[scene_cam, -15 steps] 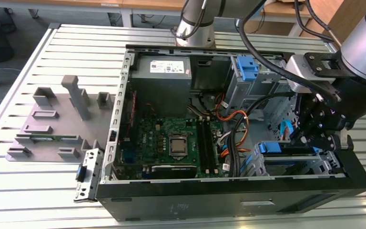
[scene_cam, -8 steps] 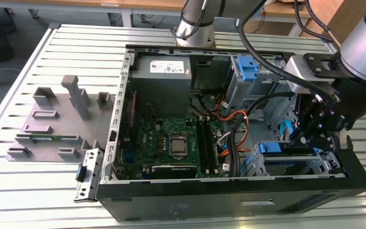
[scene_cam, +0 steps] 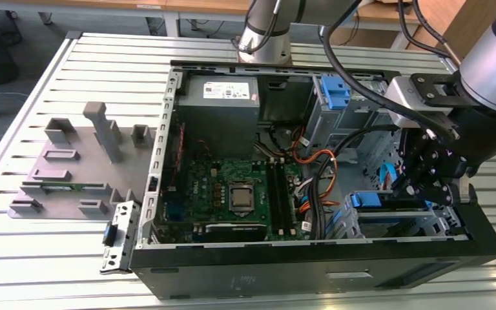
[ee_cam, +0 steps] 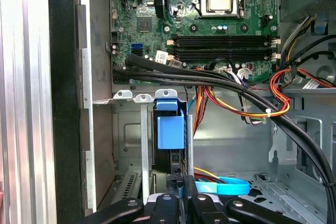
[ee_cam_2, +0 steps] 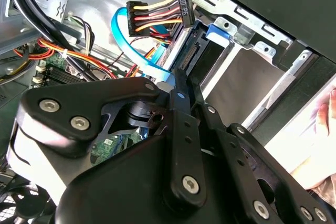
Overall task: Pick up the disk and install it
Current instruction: 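Insert the first disk wire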
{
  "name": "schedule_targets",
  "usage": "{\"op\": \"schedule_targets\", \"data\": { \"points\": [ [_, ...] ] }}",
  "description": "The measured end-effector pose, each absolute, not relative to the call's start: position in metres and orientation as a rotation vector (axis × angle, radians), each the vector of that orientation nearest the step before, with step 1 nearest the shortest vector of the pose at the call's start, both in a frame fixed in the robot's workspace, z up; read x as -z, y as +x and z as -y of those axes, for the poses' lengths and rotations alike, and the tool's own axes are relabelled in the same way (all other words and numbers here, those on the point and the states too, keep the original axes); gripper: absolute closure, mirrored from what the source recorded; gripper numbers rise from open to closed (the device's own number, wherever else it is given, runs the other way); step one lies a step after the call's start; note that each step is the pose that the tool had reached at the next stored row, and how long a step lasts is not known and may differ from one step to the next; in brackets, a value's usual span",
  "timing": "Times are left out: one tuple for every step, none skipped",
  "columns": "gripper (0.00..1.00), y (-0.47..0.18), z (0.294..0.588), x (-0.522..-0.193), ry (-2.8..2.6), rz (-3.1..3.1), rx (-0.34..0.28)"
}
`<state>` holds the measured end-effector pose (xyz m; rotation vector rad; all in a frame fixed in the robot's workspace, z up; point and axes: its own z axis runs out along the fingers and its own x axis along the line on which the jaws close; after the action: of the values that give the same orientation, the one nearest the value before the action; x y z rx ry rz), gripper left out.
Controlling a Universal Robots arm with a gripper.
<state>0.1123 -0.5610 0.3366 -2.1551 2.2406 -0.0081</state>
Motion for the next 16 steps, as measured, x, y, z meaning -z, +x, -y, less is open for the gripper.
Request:
{"op": "schedule_targets", "data": {
  "points": [
    [0.84, 0.1123, 0.5609, -0.3366, -2.155, -2.241, 0.008],
    [0.84, 0.1123, 0.5609, -0.3371, -2.155, -2.241, 0.008],
    [0.84, 0.1123, 0.5609, -0.3374, -2.155, -2.241, 0.008],
    [0.84, 0.1123, 0.5609, -0.3373, -2.155, -2.241, 0.008],
    [0.84, 0.112, 0.5609, -0.3369, -2.154, -2.24, 0.01],
    [0.84, 0.1112, 0.5605, -0.3367, -2.153, -2.239, 0.011],
    [0.84, 0.1112, 0.5605, -0.3367, -2.154, -2.239, 0.011],
    [0.84, 0.1112, 0.5605, -0.3366, -2.153, -2.239, 0.011],
    [0.84, 0.1112, 0.5605, -0.3364, -2.153, -2.239, 0.012],
    [0.84, 0.1111, 0.5605, -0.3361, -2.153, -2.239, 0.012],
    [0.84, 0.1111, 0.5605, -0.3357, -2.153, -2.239, 0.012],
    [0.84, 0.1111, 0.5606, -0.3356, -2.153, -2.239, 0.013],
    [0.84, 0.1111, 0.5606, -0.3354, -2.153, -2.239, 0.012],
    [0.84, 0.1111, 0.5606, -0.3353, -2.153, -2.238, 0.012],
    [0.84, 0.1111, 0.5605, -0.3353, -2.153, -2.238, 0.012],
    [0.84, 0.1111, 0.5605, -0.3353, -2.153, -2.238, 0.012]
  ]
}}
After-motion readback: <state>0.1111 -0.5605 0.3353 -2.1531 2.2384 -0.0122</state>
